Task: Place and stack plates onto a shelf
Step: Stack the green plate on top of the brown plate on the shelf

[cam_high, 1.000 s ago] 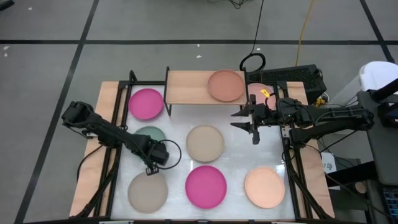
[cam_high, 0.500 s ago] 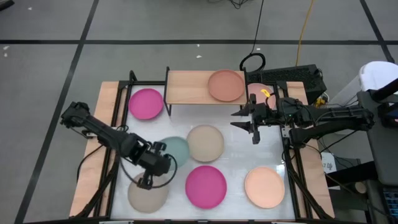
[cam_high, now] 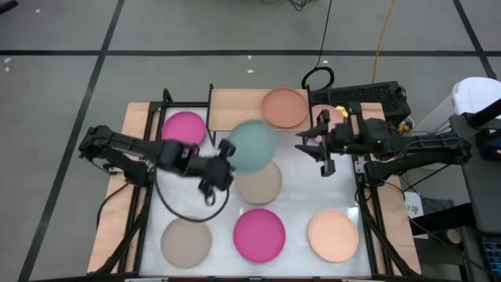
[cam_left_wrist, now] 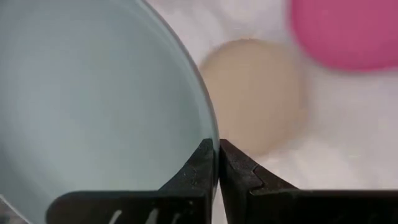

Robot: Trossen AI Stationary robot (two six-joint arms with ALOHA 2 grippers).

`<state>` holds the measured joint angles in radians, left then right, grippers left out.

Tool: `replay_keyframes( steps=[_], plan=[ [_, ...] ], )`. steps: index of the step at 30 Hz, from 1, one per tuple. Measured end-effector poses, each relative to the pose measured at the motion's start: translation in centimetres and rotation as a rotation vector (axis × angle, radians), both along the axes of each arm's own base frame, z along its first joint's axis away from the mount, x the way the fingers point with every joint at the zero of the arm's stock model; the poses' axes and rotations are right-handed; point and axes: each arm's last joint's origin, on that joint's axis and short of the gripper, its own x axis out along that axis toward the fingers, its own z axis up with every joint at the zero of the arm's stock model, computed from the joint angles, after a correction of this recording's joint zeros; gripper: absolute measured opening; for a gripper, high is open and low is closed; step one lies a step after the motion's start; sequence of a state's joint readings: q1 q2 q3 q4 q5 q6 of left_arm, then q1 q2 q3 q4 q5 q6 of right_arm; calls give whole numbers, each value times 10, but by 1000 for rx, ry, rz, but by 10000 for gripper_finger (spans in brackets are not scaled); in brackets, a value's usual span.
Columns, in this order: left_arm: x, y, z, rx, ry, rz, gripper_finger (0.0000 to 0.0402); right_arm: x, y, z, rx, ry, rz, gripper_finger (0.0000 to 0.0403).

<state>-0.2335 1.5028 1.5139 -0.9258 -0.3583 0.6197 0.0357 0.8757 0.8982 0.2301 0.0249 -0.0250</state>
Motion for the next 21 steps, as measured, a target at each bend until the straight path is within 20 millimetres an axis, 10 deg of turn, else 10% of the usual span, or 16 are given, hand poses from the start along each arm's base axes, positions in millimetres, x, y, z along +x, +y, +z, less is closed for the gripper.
replay_keyframes(
  steps=[9,21],
  plan=[
    [34,82,3,222,-81,-117,16,-24,-1,17,-39,-122,-10,144],
    [75,166,-43,312,-29,-120,18,-36,-2,21,-149,-138,-65,144]
  ],
)
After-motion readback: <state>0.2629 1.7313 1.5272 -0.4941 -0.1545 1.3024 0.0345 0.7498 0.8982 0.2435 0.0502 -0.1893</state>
